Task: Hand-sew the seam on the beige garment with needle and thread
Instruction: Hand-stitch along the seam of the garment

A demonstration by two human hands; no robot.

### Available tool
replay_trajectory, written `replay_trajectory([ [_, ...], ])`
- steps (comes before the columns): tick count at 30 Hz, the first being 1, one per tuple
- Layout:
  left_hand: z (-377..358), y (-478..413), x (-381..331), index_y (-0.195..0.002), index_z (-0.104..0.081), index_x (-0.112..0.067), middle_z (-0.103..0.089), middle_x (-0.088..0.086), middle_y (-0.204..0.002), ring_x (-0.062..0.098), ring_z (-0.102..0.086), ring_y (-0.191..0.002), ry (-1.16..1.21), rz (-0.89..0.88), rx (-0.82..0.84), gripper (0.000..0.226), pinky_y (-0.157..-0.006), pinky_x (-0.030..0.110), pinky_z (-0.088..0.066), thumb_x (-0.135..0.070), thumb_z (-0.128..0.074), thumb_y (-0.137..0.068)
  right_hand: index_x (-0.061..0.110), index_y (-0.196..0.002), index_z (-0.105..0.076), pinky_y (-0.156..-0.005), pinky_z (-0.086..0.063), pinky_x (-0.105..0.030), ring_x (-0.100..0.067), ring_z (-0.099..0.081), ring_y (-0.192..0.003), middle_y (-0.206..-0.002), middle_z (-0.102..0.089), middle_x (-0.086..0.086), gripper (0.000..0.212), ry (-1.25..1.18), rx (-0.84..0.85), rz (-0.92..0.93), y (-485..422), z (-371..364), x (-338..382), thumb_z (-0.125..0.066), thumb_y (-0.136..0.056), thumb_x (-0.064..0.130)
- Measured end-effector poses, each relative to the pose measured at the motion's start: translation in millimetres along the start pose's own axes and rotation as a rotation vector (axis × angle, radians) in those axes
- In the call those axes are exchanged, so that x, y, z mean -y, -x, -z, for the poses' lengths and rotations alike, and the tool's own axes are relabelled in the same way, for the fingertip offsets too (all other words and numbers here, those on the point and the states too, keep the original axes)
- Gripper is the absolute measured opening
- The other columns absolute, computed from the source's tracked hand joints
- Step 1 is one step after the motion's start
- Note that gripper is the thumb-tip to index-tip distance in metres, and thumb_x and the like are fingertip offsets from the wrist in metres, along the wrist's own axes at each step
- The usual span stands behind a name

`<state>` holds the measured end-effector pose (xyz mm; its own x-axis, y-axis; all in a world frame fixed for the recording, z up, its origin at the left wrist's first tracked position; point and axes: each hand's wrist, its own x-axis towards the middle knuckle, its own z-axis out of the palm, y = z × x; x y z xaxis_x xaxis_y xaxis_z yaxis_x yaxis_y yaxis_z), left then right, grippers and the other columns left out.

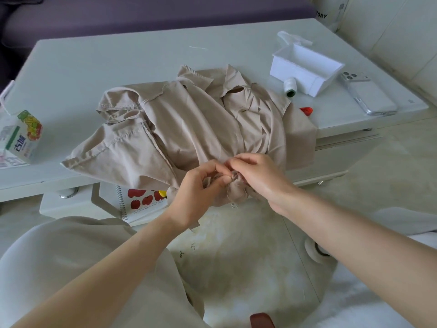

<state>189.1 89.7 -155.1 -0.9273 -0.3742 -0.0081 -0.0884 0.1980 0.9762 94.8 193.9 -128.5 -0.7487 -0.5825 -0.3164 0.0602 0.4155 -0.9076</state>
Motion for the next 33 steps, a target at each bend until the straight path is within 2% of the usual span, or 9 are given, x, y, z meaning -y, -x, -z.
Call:
replay_trajectory([
  [4, -0.9, 0.9, 2.2, -0.082, -0.062, -0.012, -0.052, 0.005, -0.068, 0.011, -0.045, -0.063, -0.012, 0.049, 0.057, 0.014, -0.063, 0.024, -0.040, -0.005, -0.056, -0.093, 0.016, -0.077, -0.059, -0.076, -0.052, -0.025, -0.010, -0.061, -0.073, -0.079, -0.063, 0.002, 0.025, -0.246, -0.179, -0.084, -10.9, 8.4, -1.7, -0.046, -0.098, 0.015],
  [8, -2.6, -0.1, 1.7, -0.084, -0.062, -0.007, -0.052, 0.000, -0.068, 0.008, -0.045, -0.063, -0.007, 0.056, 0.089, 0.012, -0.063, 0.018, -0.039, -0.002, -0.055, -0.093, 0.008, -0.086, -0.049, -0.077, -0.055, -0.032, -0.015, -0.066, -0.066, -0.070, -0.061, -0.004, 0.023, -0.583, -0.195, -0.122, -16.0, 23.9, -0.7, -0.035, -0.103, 0.015],
  [11, -3.4, -1.3, 4.6, -0.087, -0.061, -0.003, -0.052, 0.007, -0.071, 0.012, -0.043, -0.065, -0.034, 0.071, 0.092, 0.009, -0.061, 0.016, -0.037, -0.004, -0.054, -0.094, 0.008, -0.083, -0.050, -0.064, -0.057, -0.030, -0.008, -0.052, -0.044, -0.059, -0.047, 0.000, 0.025, -0.655, -0.208, -0.105, -14.7, 32.1, -4.9, -0.036, -0.103, 0.015],
  [14, -4.6, -2.3, 7.4, -0.089, -0.058, -0.004, -0.043, 0.006, -0.064, 0.009, -0.033, -0.053, -0.067, 0.074, 0.073, 0.010, -0.048, 0.012, -0.029, -0.007, -0.052, -0.096, 0.013, -0.082, -0.049, -0.041, -0.038, -0.016, -0.003, -0.032, -0.038, -0.058, -0.036, 0.003, 0.026, -0.400, -0.225, -0.029, -10.4, 43.9, -16.0, -0.035, -0.103, 0.019],
  [17, -5.0, -4.8, 11.2, -0.090, -0.057, -0.003, -0.040, 0.004, -0.060, 0.005, -0.030, -0.048, -0.051, 0.100, 0.051, 0.011, -0.045, 0.013, -0.026, -0.009, -0.050, -0.097, 0.016, -0.081, -0.048, -0.038, -0.022, -0.013, -0.001, -0.027, -0.037, -0.060, -0.033, 0.002, 0.026, -0.143, -0.259, 0.044, -6.8, 59.2, -36.1, -0.034, -0.103, 0.018],
  [22, -6.5, -5.0, 14.3, -0.089, -0.058, -0.006, -0.046, -0.017, -0.051, 0.001, -0.037, -0.046, -0.070, 0.133, 0.014, 0.014, -0.044, 0.011, -0.031, -0.012, -0.049, -0.098, 0.017, -0.080, -0.053, -0.044, -0.026, -0.017, -0.007, -0.034, -0.047, -0.056, -0.038, 0.004, 0.024, 0.227, -0.364, 0.093, 3.9, 83.2, -82.6, -0.040, -0.100, 0.015],
  [25, -6.6, -5.3, 13.7, -0.089, -0.059, -0.006, -0.048, -0.008, -0.060, -0.001, -0.039, -0.047, -0.085, 0.151, -0.022, 0.015, -0.043, 0.011, -0.034, -0.013, -0.049, -0.098, 0.013, -0.084, -0.056, -0.049, -0.028, -0.018, -0.012, -0.037, -0.053, -0.060, -0.043, 0.004, 0.023, 0.302, -0.377, 0.034, 8.5, 91.1, -103.0, -0.040, -0.099, 0.014],
  [29, -3.8, -7.0, 14.7, -0.088, -0.060, -0.008, -0.054, 0.000, -0.073, 0.001, -0.044, -0.060, -0.089, 0.145, -0.031, 0.015, -0.058, 0.010, -0.038, -0.015, -0.050, -0.097, 0.013, -0.088, -0.056, -0.057, -0.025, -0.031, -0.021, -0.045, -0.065, -0.065, -0.049, 0.005, 0.022, 0.419, -0.428, -0.005, 10.4, 93.5, -115.5, -0.038, -0.100, 0.015],
  [33, -3.7, -5.7, 11.7, -0.089, -0.059, -0.003, -0.049, 0.006, -0.071, 0.007, -0.041, -0.057, -0.058, 0.157, -0.058, 0.017, -0.052, 0.012, -0.037, -0.014, -0.050, -0.097, 0.007, -0.099, -0.057, -0.062, -0.026, -0.031, -0.026, -0.049, -0.073, -0.068, -0.048, 0.007, 0.023, 0.521, -0.437, -0.014, 12.6, 94.8, -115.4, -0.036, -0.101, 0.014],
])
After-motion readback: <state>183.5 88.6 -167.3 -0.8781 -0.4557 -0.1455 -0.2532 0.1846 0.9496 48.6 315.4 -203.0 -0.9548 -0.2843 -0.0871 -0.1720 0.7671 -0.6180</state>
